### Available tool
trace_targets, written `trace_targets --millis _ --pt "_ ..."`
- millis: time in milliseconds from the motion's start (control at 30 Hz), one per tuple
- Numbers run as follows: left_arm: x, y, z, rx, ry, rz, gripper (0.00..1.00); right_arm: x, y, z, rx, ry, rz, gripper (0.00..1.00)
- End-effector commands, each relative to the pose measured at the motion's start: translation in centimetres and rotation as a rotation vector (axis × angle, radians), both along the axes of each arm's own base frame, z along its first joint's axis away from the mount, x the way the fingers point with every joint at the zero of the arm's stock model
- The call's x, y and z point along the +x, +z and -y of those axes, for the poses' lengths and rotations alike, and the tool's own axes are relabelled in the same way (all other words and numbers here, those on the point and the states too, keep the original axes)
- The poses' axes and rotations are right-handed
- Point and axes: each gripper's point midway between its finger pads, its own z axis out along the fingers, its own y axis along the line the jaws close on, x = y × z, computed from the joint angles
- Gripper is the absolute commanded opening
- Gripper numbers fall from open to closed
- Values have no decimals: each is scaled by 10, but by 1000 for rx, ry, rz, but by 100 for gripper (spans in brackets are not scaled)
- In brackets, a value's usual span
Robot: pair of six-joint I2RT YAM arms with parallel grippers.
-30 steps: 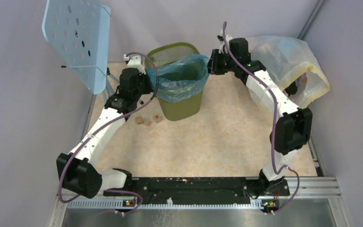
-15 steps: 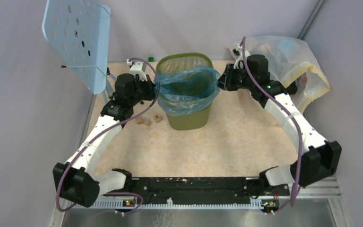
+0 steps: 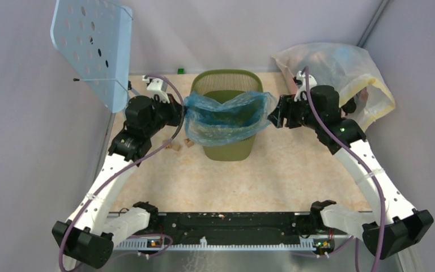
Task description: Put the trash bags into the trash bin
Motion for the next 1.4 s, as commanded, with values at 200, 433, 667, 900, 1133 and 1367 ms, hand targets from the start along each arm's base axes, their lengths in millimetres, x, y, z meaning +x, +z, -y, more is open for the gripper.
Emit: trace_targets --millis 200,433,667,900,1133,1367 --pt "13 -14 -9 23 82 -30 4 0 81 8 5 9 294 72" --pt "13 -13 -12 16 100 -19 4 -17 146 -7 -23 205 546 79" --pt "11 -18 -9 12 85 -26 4 -47 169 -72 -64 665 737 74" --pt "8 -18 -11 5 90 -25 4 -23 141 -128 -314 746 810 67" --pt "8 -19 -14 13 105 -27 4 15 123 -135 -409 668 791 63" --pt "13 -21 -17 28 122 -23 4 22 122 -137 -422 653 790 3"
